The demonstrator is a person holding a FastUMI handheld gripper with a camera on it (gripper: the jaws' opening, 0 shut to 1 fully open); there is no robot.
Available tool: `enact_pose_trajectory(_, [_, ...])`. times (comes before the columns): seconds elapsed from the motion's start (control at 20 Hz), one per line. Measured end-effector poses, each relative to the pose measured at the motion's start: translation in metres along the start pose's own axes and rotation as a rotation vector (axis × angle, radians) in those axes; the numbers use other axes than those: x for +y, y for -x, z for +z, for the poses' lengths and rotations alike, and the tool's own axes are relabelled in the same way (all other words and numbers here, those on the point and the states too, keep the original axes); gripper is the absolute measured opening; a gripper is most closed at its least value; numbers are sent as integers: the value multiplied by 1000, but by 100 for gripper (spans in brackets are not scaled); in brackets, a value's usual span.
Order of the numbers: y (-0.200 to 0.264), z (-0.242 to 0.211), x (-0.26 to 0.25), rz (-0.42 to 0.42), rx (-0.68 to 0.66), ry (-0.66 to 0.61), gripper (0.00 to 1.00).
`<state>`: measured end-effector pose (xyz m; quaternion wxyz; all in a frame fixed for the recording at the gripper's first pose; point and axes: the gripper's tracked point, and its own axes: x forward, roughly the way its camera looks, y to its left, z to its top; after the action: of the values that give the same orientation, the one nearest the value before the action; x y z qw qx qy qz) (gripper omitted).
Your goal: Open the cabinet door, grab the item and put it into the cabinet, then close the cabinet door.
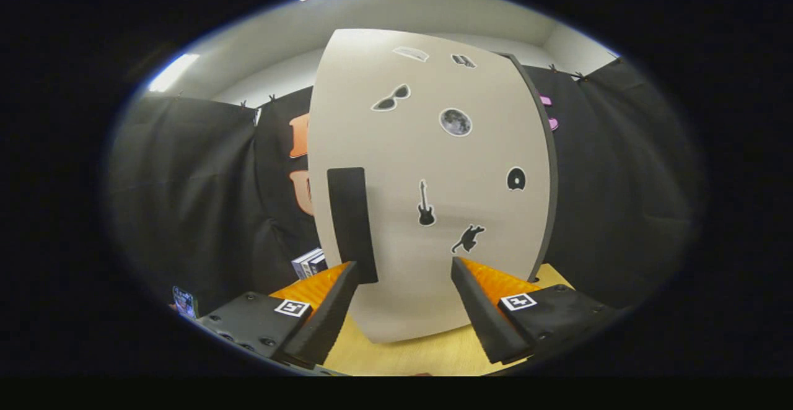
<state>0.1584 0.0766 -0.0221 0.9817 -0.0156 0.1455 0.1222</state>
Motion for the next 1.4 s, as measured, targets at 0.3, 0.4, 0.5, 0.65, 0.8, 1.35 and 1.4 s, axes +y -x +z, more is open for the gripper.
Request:
enact_pose_trajectory(0.3, [-28,2,11,11,10,17,96])
enact_pose_trajectory(0.4, [-40,0,12,8,12,18,94])
enact_pose_trajectory(0.5, [-46,0,16,3,16,23,94])
enact_pose_trajectory(0.65, [-55,3,20,-7,20,33,94])
enact_pose_trajectory(0.8, [-64,4,22,-10,23,29,94])
enact_pose_trajectory(1.35, [-74,5,22,10,36,23,94])
enact_pose_trajectory(1.4, [-72,7,21,14,34,25,94])
